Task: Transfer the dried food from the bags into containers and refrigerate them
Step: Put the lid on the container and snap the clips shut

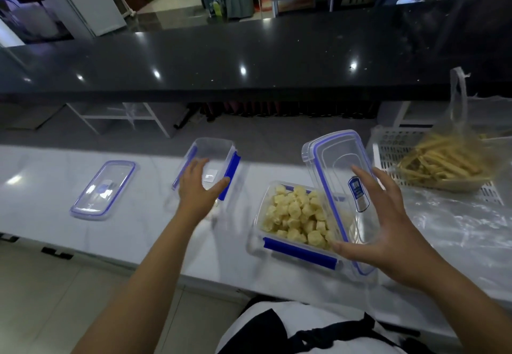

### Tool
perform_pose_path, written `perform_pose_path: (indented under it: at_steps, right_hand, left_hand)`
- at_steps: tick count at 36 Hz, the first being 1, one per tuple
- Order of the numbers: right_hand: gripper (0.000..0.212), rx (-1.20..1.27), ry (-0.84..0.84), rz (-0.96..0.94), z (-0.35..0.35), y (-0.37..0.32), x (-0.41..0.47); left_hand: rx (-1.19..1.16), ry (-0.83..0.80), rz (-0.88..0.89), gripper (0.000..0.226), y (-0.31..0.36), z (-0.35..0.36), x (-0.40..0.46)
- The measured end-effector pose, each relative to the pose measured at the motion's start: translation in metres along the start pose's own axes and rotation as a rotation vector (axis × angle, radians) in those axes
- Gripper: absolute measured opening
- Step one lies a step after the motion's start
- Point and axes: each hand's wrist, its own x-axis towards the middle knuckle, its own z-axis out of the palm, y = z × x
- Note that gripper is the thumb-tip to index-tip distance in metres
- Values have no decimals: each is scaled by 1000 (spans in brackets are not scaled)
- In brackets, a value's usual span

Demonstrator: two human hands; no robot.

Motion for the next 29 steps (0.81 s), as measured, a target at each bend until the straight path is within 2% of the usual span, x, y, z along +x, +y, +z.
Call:
perform_pose_path:
  at_steps: [2, 4, 7, 12, 16, 20, 29]
  right_hand:
    - [123, 15, 0, 6, 0, 1, 0]
    - [122, 41, 7, -2, -2, 2, 1]
    - [121, 72, 44, -18, -5, 1, 0]
    - [120, 111, 72, 19, -4, 2, -4]
    - [119, 122, 61, 42, 5, 4, -10]
    - [120, 61, 81, 64, 15, 2, -17]
    - [118, -29, 134, 167, 46, -17, -34]
  left_hand:
    - [-223, -73, -17, 46, 18, 14, -37]
    - [-403, -220, -159, 33, 28, 30, -73]
    - [-683, -326, -421, 34, 30, 47, -110]
    - [-886, -337, -597, 44, 25, 55, -121]
    - [-959, -379, -656, 41, 26, 58, -115]
    - [-966, -343, -707, 36, 26, 59, -104]
    - [-777, -396, -666, 22, 31, 61, -50]
